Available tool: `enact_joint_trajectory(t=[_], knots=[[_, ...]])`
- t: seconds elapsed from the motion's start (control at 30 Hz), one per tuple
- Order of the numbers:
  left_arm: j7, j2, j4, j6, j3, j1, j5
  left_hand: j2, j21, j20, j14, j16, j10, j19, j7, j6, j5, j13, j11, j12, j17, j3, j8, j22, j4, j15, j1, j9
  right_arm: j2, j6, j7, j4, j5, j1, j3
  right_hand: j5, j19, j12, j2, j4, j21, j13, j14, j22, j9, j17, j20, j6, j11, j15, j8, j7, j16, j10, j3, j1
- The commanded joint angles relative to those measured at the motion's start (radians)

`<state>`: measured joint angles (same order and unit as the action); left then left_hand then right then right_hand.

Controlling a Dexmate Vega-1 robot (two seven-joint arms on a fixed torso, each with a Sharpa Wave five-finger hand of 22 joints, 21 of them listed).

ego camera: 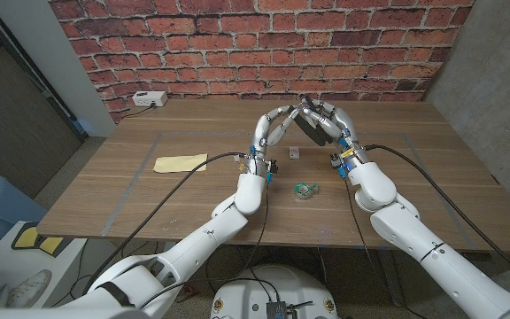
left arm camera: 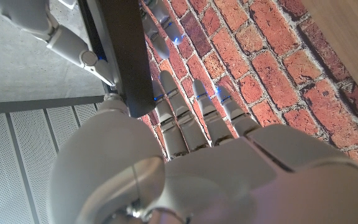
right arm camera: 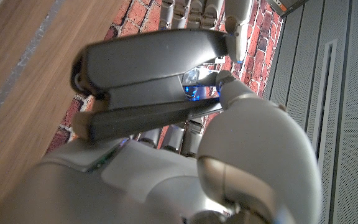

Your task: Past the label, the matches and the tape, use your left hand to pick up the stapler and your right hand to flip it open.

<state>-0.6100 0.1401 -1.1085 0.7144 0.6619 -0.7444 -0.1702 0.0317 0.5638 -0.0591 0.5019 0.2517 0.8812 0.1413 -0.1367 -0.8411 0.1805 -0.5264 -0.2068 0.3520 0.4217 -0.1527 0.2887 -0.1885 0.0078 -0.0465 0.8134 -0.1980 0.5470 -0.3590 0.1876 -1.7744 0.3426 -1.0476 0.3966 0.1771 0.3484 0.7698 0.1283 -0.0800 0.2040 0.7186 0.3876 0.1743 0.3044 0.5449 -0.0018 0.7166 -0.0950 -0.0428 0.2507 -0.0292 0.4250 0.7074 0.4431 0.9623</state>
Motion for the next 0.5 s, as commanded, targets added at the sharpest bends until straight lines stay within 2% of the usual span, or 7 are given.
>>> enact_joint_trajectory(t=[0.03,0.1,0.23,0.5], knots=[[0.029,0.005,-0.024,-0.015,0.008,-0.009,0.02,0.058,-0.008,-0.001,0.012,0.01,0.067,0.007,-0.014,-0.07,0.007,-0.006,-0.004,0.011,0.0,-0.047,0.018,-0.006,-0.042,-0.173,0.068,0.0,0.004,-0.011,-0.001,-0.008,0.0,-0.011,-0.004,-0.002,0.004,0.007,0.069,0.006,0.002,0.001,0.007,0.003,0.003,0.003,0.004,0.088,-0.1,-0.188,0.0,-0.084,-0.002,0.099,0.004,0.06],[0.038,0.004,-0.029,-0.017,0.007,-0.013,0.034,0.084,-0.011,-0.006,0.009,0.014,0.086,0.005,-0.017,-0.087,0.007,-0.008,-0.005,0.011,0.004,-0.075,0.021,-0.006,-0.07,-0.177,0.11,0.0,0.005,-0.015,0.0,-0.01,-0.002,-0.014,-0.005,-0.002,0.004,0.007,0.07,0.005,0.003,0.002,0.007,0.003,0.003,0.003,0.004,0.09,-0.098,-0.189,-0.001,-0.084,-0.002,0.099,0.004,0.061],[0.067,0.006,-0.052,-0.033,0.003,-0.025,0.068,0.114,-0.012,0.001,0.017,0.029,0.13,0.007,-0.022,-0.133,0.005,-0.014,-0.004,0.018,0.016,-0.113,0.038,-0.006,-0.121,-0.181,0.179,-0.003,0.0,-0.024,-0.003,-0.01,0.011,-0.018,-0.009,-0.002,0.004,0.008,0.069,0.005,0.002,0.001,0.008,0.003,0.004,0.005,0.004,0.089,-0.098,-0.189,-0.003,-0.083,-0.002,0.098,0.003,0.062],[0.098,0.013,-0.099,-0.063,-0.01,-0.054,0.109,0.136,-0.01,0.001,0.043,0.053,0.161,0.014,-0.003,-0.131,0.005,-0.021,-0.006,0.022,0.034,-0.14,0.038,-0.007,-0.147,-0.187,0.223,-0.007,-0.019,-0.048,-0.001,0.0,0.022,-0.021,-0.009,-0.002,0.004,0.008,0.07,0.005,0.003,0.0,0.009,0.003,0.005,0.005,0.002,0.09,-0.098,-0.189,-0.005,-0.084,-0.004,0.098,0.004,0.063]])
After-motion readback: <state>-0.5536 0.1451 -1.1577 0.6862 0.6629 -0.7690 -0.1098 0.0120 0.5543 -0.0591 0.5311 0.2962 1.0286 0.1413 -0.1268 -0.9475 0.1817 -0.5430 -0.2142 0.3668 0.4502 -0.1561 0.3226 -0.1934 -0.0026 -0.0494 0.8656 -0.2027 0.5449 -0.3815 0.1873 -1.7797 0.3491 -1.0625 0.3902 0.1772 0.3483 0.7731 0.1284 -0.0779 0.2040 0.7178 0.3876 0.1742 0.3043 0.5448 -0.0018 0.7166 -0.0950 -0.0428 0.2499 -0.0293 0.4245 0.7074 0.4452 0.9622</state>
